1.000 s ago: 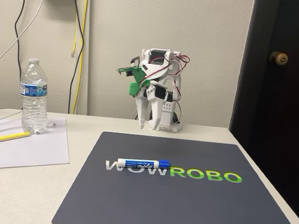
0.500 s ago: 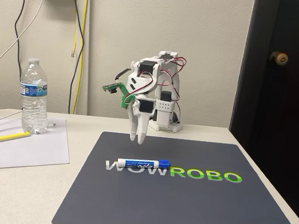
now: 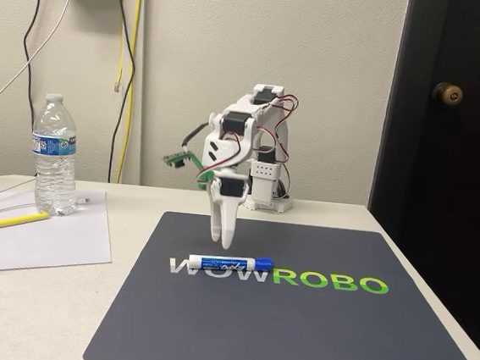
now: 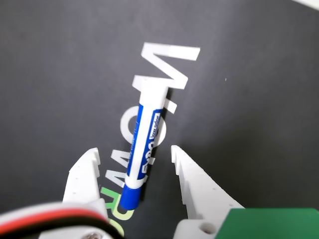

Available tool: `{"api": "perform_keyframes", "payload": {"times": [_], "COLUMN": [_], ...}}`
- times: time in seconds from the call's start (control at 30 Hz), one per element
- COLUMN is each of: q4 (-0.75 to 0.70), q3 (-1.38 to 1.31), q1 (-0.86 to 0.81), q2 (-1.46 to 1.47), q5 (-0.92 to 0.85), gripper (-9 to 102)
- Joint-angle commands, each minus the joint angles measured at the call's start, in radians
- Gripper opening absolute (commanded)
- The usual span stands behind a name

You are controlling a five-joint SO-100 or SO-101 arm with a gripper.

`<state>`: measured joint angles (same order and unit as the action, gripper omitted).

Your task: Pick up the blue marker.

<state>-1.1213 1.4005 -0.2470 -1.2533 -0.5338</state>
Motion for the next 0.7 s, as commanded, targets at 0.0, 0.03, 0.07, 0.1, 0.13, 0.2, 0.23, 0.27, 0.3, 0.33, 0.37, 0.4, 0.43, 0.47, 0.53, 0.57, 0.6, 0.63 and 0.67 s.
{"api": "perform_keyframes", "payload": {"times": [0.0, 0.03, 0.07, 0.1, 0.13, 0.2, 0.23, 0.27, 0.3, 0.33, 0.37, 0.4, 0.43, 0.47, 0.53, 0.57, 0.6, 0.63, 0.67], "q4": [0.008, 0.008, 0.005, 0.002, -0.002, -0.008, -0.008, -0.011, -0.015, -0.015, -0.015, -0.015, -0.018, -0.029, -0.054, -0.061, -0.064, -0.064, -0.064], "q3": [-0.041, -0.041, -0.041, -0.041, -0.041, -0.043, -0.043, -0.043, -0.043, -0.043, -0.043, -0.046, -0.057, -0.074, -0.114, -0.129, -0.137, -0.140, -0.141], "q1": [0.015, 0.017, 0.018, 0.018, 0.018, 0.018, 0.018, 0.018, 0.017, 0.017, 0.017, 0.017, 0.017, 0.018, 0.023, 0.026, 0.028, 0.028, 0.029], "q2": [-0.002, 0.000, 0.000, 0.002, 0.006, 0.020, 0.025, 0.026, 0.028, 0.028, 0.031, 0.040, 0.052, 0.069, 0.101, 0.115, 0.124, 0.130, 0.135], "q5": [0.015, 0.015, 0.015, 0.017, 0.017, 0.026, 0.034, 0.034, 0.035, 0.035, 0.038, 0.044, 0.051, 0.057, 0.072, 0.077, 0.080, 0.080, 0.080], "gripper": [36, 36, 36, 37, 39, 41, 42, 45, 47, 50, 52, 54, 55, 55, 55, 55, 55, 55, 55]}}
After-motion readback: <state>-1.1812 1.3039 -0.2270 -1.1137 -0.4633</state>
